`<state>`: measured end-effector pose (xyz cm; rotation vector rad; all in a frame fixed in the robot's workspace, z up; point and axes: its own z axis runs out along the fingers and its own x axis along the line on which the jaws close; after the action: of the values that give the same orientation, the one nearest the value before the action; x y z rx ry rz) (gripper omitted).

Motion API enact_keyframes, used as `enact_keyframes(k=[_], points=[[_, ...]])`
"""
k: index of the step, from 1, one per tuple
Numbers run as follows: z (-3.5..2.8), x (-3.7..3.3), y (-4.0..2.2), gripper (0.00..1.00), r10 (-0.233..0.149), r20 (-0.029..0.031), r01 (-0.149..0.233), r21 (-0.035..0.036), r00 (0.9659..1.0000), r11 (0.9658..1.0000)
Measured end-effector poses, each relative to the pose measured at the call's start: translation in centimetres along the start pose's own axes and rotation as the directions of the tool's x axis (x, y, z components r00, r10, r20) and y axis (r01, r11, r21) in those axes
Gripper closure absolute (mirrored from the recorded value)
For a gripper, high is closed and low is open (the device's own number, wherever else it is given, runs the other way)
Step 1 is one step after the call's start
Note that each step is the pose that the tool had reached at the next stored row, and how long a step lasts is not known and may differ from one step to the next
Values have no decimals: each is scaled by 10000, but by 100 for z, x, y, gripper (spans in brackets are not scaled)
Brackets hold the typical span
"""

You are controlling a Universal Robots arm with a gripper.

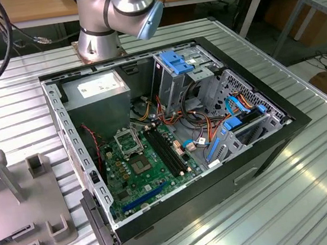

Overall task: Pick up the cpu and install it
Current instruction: 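Pick up the cpu and move it towards the insertion slot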

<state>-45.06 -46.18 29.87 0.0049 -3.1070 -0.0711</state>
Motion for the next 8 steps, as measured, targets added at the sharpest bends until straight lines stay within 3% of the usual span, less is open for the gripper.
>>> enact_keyframes(k=[8], points=[[151, -5, -7, 34, -1, 5, 1, 1, 10000, 10000]])
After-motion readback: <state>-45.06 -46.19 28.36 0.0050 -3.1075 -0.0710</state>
